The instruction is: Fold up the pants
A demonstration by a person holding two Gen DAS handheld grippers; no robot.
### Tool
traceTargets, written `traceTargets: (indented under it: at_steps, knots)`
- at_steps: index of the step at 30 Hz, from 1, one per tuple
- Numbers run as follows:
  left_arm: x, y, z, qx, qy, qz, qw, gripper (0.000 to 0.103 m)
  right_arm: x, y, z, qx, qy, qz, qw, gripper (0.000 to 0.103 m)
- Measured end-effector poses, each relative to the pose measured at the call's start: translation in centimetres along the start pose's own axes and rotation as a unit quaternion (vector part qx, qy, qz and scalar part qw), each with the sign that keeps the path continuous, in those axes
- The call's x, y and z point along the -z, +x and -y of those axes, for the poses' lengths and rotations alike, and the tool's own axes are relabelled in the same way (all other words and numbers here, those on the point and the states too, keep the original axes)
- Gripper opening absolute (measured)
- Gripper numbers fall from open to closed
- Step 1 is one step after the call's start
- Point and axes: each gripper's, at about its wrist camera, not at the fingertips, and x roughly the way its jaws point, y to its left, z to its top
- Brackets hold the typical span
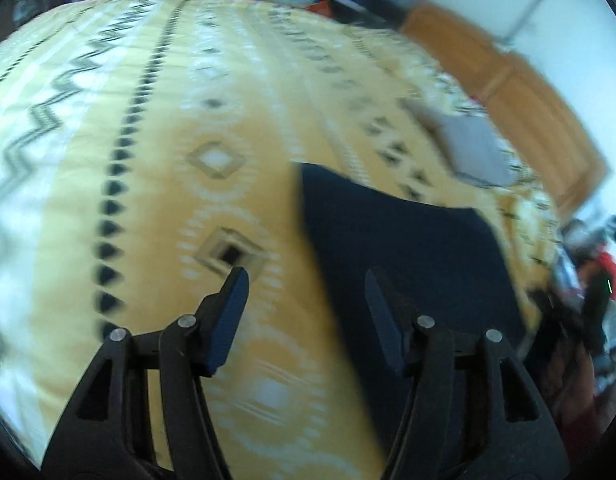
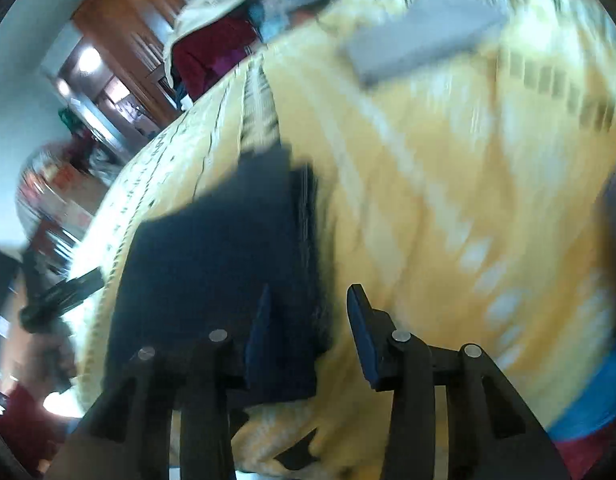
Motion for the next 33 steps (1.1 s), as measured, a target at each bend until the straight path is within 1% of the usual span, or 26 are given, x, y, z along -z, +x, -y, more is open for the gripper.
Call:
traceTargets:
  at_steps: [1,2,3,4,5,6,7,8,10,11,12,13,14,15,17,19,22,23,25,28,29,31,33]
  knots:
    - [0.4,0.1,1.3,0.020,0.014,-0.002,0.9997,0.060,-1.1,-0.4,-0.7,0.000,-0.012,0.010,1.000,0.046]
    - [1.0,0.5,3.3,0.046,0.030,-0.007,0.9985,0.060,-2.8,-0.1,-2.1,-0.008,-0.036,0.012,0.999,0.046]
    - [1.5,0.7,4.3,0.064,0.036,-0.010,0.9973,0.060,-4.0,0.5,-3.0,-0.014,-0.056,0.007,0.998,0.046]
    - [2.1,1.1,5.7,0.082,0.043,-0.018,0.9955,0.060,-5.5,1.7,-4.1,-0.027,-0.078,-0.004,0.997,0.045]
    - [2.9,1.8,6.9,0.097,0.051,-0.031,0.9935,0.060,-7.3,3.7,-5.3,-0.038,-0.102,-0.027,0.994,0.042]
    - [3.5,2.4,7.4,0.101,0.054,-0.042,0.9925,0.060,-8.5,5.4,-5.9,-0.028,-0.125,-0.043,0.991,0.041]
    - [4.3,3.4,8.1,0.105,0.055,-0.060,0.9911,0.060,-9.5,7.3,-6.7,-0.014,-0.152,-0.061,0.986,0.038]
    - [4.9,4.2,8.3,0.104,0.055,-0.068,0.9907,0.060,-10.3,9.7,-7.3,-0.001,-0.181,-0.084,0.980,0.037]
    - [5.7,5.0,8.3,0.102,0.053,-0.069,0.9909,0.061,-10.0,10.9,-7.5,0.008,-0.211,-0.126,0.969,0.031]
    - [5.8,5.2,8.0,0.107,0.049,-0.069,0.9907,0.061,-9.9,12.2,-7.5,0.029,-0.232,-0.136,0.963,0.028]
    - [5.8,5.4,7.8,0.115,0.044,-0.066,0.9903,0.061,-9.5,12.9,-6.9,0.052,-0.245,-0.142,0.958,0.028]
    - [5.8,5.4,7.7,0.120,0.042,-0.065,0.9898,0.061,-9.3,13.4,-6.0,0.058,-0.237,-0.146,0.959,0.028]
    - [5.7,5.5,7.7,0.122,0.044,-0.065,0.9894,0.061,-9.4,13.3,-4.8,0.049,-0.206,-0.146,0.966,0.030]
    - [5.6,5.5,7.6,0.124,0.045,-0.066,0.9891,0.061,-9.2,13.2,-4.0,0.046,-0.190,-0.144,0.970,0.033]
    - [5.2,6.0,7.8,0.122,0.044,-0.069,0.9891,0.061,-8.2,12.7,-3.3,0.046,-0.180,-0.135,0.973,0.034]
    - [5.3,6.0,7.9,0.120,0.044,-0.071,0.9892,0.061,-8.0,12.4,-3.2,0.050,-0.175,-0.126,0.975,0.036]
    - [5.7,5.9,7.9,0.112,0.050,-0.075,0.9896,0.061,-8.1,9.9,-4.8,0.059,-0.203,-0.088,0.973,0.036]
    - [5.8,5.7,8.0,0.107,0.053,-0.075,0.9900,0.061,-7.9,8.1,-5.7,0.054,-0.216,-0.072,0.972,0.036]
    - [5.8,5.8,8.4,0.093,0.056,-0.078,0.9910,0.062,-7.2,6.0,-6.8,0.044,-0.231,-0.061,0.970,0.036]
    - [5.8,6.1,9.2,0.073,0.060,-0.081,0.9922,0.063,-4.4,3.0,-8.1,0.042,-0.259,-0.078,0.962,0.036]
    - [5.8,6.2,9.2,0.067,0.063,-0.082,0.9924,0.064,-3.0,2.0,-8.5,0.040,-0.268,-0.084,0.959,0.036]
    - [6.0,6.1,9.6,0.056,0.075,-0.082,0.9923,0.067,-0.3,1.2,-8.8,0.038,-0.278,-0.100,0.955,0.036]
    - [6.3,6.1,9.7,0.051,0.081,-0.081,0.9921,0.069,2.2,1.9,-8.6,0.049,-0.289,-0.124,0.948,0.036]
